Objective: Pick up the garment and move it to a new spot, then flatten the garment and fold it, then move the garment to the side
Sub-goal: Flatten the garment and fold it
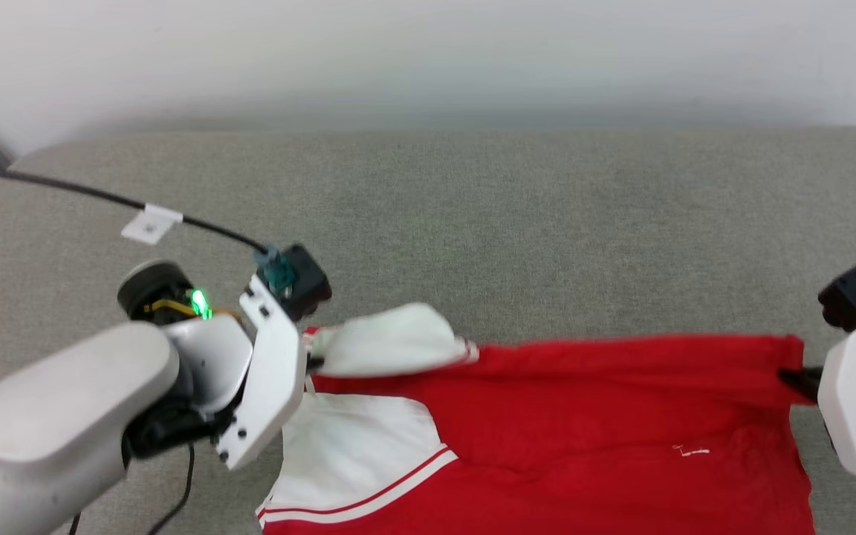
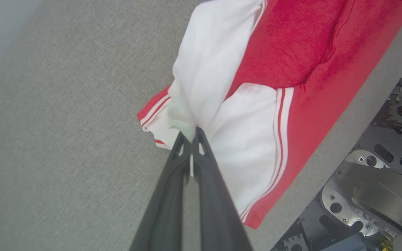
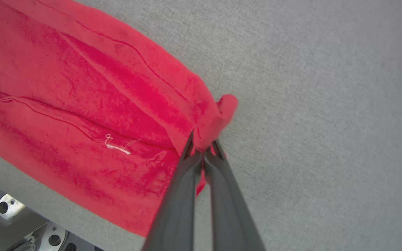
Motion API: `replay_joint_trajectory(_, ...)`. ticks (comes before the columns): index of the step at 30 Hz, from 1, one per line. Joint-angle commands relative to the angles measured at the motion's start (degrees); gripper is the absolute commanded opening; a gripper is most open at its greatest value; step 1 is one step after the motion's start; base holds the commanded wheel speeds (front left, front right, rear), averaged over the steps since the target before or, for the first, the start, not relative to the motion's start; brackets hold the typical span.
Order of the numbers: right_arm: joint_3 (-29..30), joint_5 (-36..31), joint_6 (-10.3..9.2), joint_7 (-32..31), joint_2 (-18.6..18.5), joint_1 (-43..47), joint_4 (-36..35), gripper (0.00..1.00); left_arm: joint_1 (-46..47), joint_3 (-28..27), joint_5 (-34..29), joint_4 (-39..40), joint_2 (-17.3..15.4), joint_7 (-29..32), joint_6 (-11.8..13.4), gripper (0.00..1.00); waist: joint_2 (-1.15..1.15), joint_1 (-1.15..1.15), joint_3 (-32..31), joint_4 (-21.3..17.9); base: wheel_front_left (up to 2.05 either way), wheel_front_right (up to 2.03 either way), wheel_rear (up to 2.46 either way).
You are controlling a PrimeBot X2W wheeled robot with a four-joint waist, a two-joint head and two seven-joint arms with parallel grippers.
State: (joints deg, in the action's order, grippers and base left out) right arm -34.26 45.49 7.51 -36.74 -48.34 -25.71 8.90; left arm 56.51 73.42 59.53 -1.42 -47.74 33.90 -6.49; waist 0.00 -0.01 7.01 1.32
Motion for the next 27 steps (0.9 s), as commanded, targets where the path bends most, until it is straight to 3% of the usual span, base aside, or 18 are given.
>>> replay_joint_trajectory(1,0.6,0.7,-0.05,0.5,0.0,2.4,0.1,0.0,-2.7,0.0,0.1,0.9,-0.5,0.6,0.5,0.0,0.0,0.01,-1.6,0.3,0.0,0.0,0.0)
replay_joint_trajectory(9,1.6,1.1,-0.05,2.0,0.6,10.5,0.9,0.0,-13.1,0.0,-0.2,4.1,-3.2,2.0,2.4,0.0,0.0,0.01,-3.1,0.6,0.0,0.0,0.0)
replay_joint_trajectory(20,-1.2,-0.7,-0.05,4.0,3.4,12.9,5.3,0.0,-20.6,-0.1,-0.7,0.2,-1.0,-2.6,3.5,0.0,0.0,0.01,-0.8,0.3,0.0,0.0,0.0)
replay_joint_trajectory(21,-1.3,-0.4,-0.05,4.1,3.7,12.7,6.1,0.0,-21.0,-0.1,-1.0,-0.7,-0.7,-3.3,3.3,0.4,0.0,0.01,-0.8,0.2,0.0,0.0,0.0)
replay_joint_trajectory(22,-1.3,0.0,-0.05,4.4,4.0,12.5,6.6,0.24,-21.2,-0.2,-1.3,-1.4,-0.4,-4.3,3.1,1.0,0.0,0.01,-0.9,0.2,0.0,0.0,0.0)
replay_joint_trajectory(23,-1.3,0.1,-0.05,4.9,4.1,12.2,6.9,0.8,-21.4,-0.4,-1.3,-1.9,-0.2,-5.2,3.2,1.0,0.0,0.01,-1.2,0.1,0.0,0.0,0.0)
replay_joint_trajectory(24,-1.1,0.2,-0.05,5.6,4.0,11.8,7.0,1.0,-21.3,-0.8,-1.4,-1.8,-0.1,-6.1,3.5,1.0,0.0,0.01,-1.5,0.1,0.0,0.0,0.0)
replay_joint_trajectory(27,-0.4,0.2,-0.05,8.4,3.1,11.2,6.5,1.0,-21.0,-2.0,-3.3,-1.0,-0.7,-10.3,4.4,1.0,0.0,0.01,-3.0,0.0,0.0,0.0,0.0)
